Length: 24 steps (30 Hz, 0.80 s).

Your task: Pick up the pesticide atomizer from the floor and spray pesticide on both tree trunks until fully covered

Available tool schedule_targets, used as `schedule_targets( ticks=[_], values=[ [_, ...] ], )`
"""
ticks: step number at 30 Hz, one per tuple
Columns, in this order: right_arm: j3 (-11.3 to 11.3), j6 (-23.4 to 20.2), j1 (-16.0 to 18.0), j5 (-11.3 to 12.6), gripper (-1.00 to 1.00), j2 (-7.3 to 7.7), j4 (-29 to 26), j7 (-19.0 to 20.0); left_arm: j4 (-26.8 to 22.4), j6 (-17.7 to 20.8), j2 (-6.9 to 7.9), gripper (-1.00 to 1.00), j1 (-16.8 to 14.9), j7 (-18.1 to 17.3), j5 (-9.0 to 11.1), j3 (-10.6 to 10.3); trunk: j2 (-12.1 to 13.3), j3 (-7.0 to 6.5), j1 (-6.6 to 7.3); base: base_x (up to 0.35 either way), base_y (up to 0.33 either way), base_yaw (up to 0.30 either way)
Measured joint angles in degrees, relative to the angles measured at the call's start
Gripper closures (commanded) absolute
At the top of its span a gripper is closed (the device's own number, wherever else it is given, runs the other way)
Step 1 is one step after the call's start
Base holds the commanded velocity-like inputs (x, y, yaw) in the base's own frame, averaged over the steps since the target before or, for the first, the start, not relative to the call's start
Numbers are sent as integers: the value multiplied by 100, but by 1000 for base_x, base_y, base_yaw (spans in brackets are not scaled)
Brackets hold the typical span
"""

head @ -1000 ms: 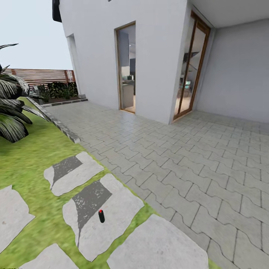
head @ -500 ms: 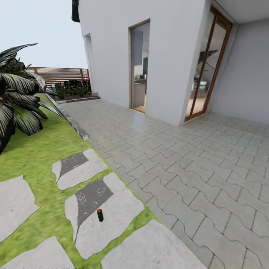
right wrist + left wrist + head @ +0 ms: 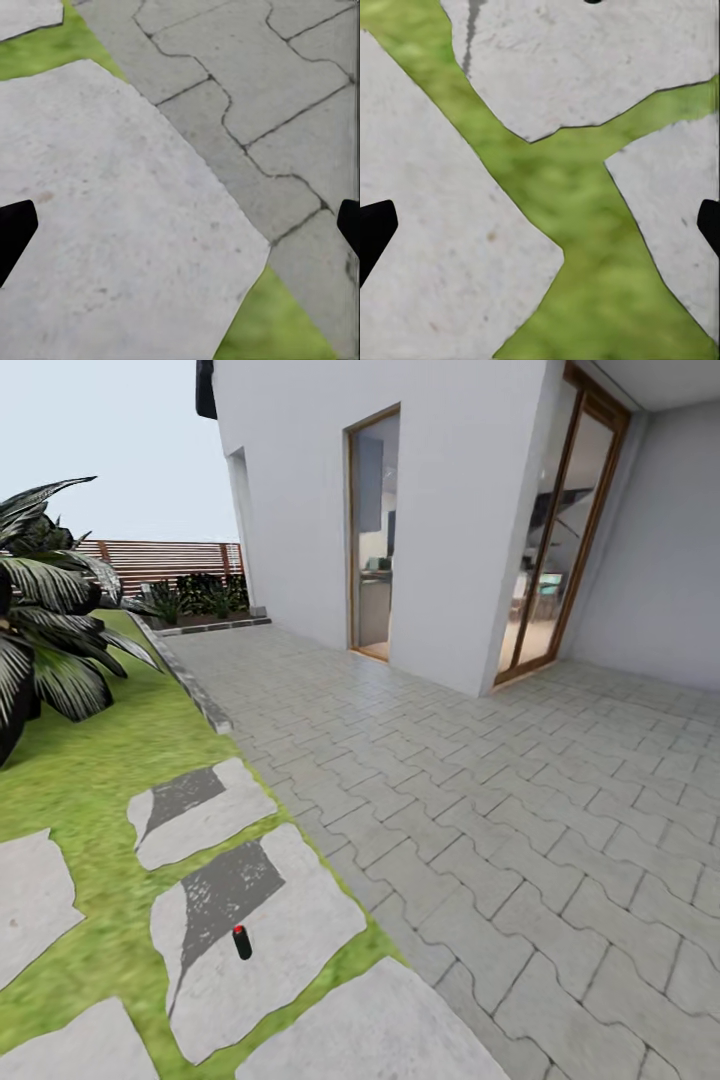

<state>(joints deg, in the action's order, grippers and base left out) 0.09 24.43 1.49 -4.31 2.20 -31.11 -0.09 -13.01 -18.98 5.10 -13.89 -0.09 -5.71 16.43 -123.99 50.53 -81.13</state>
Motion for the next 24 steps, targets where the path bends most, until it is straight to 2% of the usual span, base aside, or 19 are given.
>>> schedule_targets(
  ticks=[15, 24],
  values=[
    [0, 0, 0, 0, -100, 0, 0, 0, 0, 3, 0, -100, -1, 0, 6, 0, 0, 0, 0, 26, -270, 234],
    [0, 0, 0, 3, -100, 0, 0, 0, -8, 0, 7, -100, -2, 0, 9, 0, 0, 0, 0, 10, -37, 265]
  ],
)
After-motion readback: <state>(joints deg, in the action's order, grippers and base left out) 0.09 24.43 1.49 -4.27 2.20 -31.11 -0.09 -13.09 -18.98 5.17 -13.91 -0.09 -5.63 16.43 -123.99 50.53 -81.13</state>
